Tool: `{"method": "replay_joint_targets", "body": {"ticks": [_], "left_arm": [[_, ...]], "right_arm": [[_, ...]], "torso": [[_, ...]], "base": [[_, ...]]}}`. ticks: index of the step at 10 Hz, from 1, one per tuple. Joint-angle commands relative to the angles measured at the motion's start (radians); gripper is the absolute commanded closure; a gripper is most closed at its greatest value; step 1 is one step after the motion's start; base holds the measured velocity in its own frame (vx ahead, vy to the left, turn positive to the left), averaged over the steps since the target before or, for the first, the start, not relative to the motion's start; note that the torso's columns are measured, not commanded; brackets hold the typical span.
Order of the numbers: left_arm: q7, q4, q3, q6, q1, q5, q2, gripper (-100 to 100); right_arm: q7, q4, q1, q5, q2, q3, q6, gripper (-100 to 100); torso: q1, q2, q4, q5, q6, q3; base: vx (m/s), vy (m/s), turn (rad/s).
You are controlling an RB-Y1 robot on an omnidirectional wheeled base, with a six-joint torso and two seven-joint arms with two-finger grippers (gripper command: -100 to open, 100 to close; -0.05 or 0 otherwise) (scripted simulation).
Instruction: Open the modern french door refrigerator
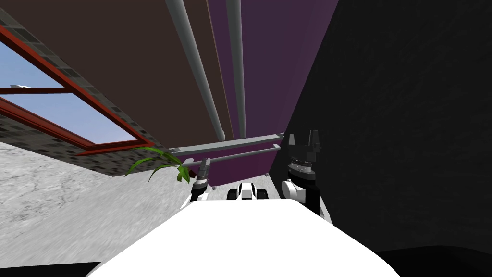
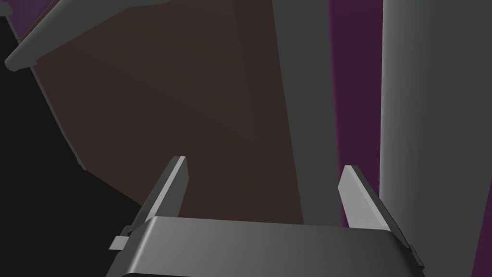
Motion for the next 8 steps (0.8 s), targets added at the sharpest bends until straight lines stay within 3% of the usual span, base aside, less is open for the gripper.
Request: {"method": "replay_joint_targets", "body": {"ticks": [1, 2, 6, 8], "left_arm": [[0.002, 0.058, -0.003, -0.009, 0.000, -0.002, -0.005, -100], [0.000, 0.092, -0.002, -0.031, -0.007, -0.001, -0.012, -100], [-0.001, 0.128, -0.001, -0.052, -0.013, -0.001, -0.020, -100], [-0.004, 0.192, 0.002, -0.091, -0.025, 0.000, -0.041, -100]], "right_arm": [[0.000, 0.000, 0.000, 0.000, 0.000, 0.000, 0.000, 0], [0.000, 0.000, 0.000, 0.000, 0.000, 0.000, 0.000, 0], [0.000, 0.000, 0.000, 0.000, 0.000, 0.000, 0.000, 0], [0.000, 0.000, 0.000, 0.000, 0.000, 0.000, 0.000, 0]], "torso": [[0.001, -0.001, -0.001, 0.001, 0.000, -0.001], [0.001, -0.003, -0.002, 0.002, 0.001, -0.001], [-0.001, -0.002, -0.001, 0.001, 0.002, -0.001], [-0.003, -0.003, -0.003, 0.002, 0.003, -0.001]], "base": [[0.019, -0.004, 0.017], [0.023, -0.006, 0.015], [0.018, -0.003, 0.008], [0.033, -0.005, 0.024]]}}
